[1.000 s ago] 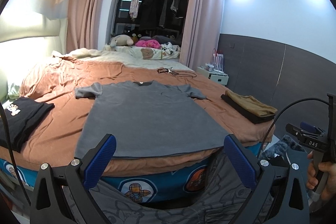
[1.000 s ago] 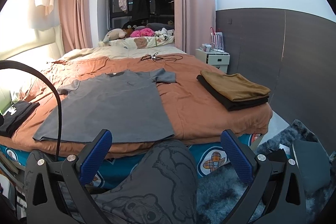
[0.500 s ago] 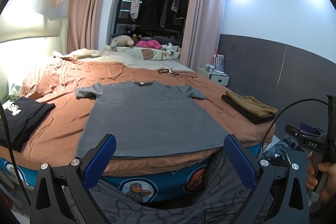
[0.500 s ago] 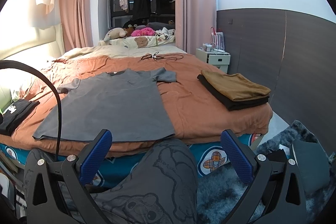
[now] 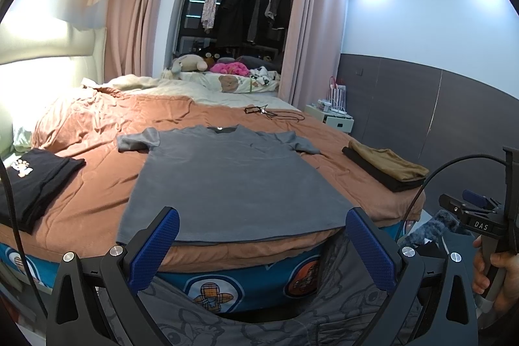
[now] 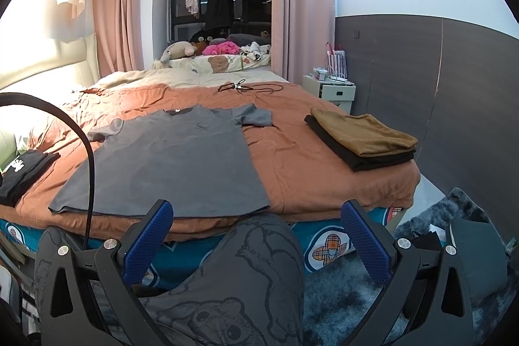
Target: Fold small clothes
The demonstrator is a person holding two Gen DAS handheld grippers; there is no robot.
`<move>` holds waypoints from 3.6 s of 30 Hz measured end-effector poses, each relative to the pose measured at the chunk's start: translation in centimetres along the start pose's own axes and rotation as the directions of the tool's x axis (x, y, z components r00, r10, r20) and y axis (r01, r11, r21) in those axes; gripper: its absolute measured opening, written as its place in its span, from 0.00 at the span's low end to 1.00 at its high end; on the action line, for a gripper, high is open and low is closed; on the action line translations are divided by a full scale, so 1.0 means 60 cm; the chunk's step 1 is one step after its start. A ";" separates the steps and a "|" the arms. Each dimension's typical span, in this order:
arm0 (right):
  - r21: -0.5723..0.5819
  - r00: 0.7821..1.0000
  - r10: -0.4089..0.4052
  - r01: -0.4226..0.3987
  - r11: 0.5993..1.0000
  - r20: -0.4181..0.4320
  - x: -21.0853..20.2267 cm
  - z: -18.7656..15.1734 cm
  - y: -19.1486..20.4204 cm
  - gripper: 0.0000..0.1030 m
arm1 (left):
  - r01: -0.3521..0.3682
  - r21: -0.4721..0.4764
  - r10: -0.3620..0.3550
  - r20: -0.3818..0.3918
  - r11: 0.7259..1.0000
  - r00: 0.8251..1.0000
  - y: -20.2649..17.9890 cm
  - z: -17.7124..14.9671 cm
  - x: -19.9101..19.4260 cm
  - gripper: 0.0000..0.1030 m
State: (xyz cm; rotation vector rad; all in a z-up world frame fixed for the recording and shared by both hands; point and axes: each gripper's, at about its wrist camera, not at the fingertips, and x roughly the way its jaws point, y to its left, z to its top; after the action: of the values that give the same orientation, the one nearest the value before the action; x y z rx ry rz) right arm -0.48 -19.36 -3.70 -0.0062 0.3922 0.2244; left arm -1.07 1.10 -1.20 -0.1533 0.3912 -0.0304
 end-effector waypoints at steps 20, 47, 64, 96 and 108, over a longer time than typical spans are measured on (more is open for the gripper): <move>-0.027 0.999 0.049 -0.049 0.998 -0.011 0.063 0.044 0.019 1.00 | -0.046 -0.048 0.046 -0.014 0.998 0.999 0.049 0.027 0.042 1.00; -0.086 0.969 0.222 -0.231 0.969 -0.106 0.357 0.191 0.094 1.00 | -0.240 -0.116 0.224 -0.136 0.964 0.965 0.235 0.124 0.215 1.00; -0.153 0.921 0.333 -0.365 0.918 -0.200 0.476 0.290 0.132 1.00 | -0.315 -0.247 0.270 -0.198 0.917 0.942 0.361 0.177 0.304 1.00; -0.369 0.720 0.550 -0.692 0.621 -0.424 0.771 0.372 0.460 0.93 | -0.447 -0.463 0.311 -0.342 0.765 0.887 0.702 0.184 0.415 0.99; -0.420 0.643 0.555 -0.765 0.488 -0.528 0.900 0.360 0.659 0.76 | -0.454 -0.569 0.305 -0.343 0.686 0.889 0.770 0.158 0.422 0.92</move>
State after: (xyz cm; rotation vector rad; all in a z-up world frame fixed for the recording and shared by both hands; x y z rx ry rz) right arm 47.68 31.92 -2.75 -0.5677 0.6309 1.1724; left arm 25.95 46.58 -9.26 -0.7531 0.6461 0.5206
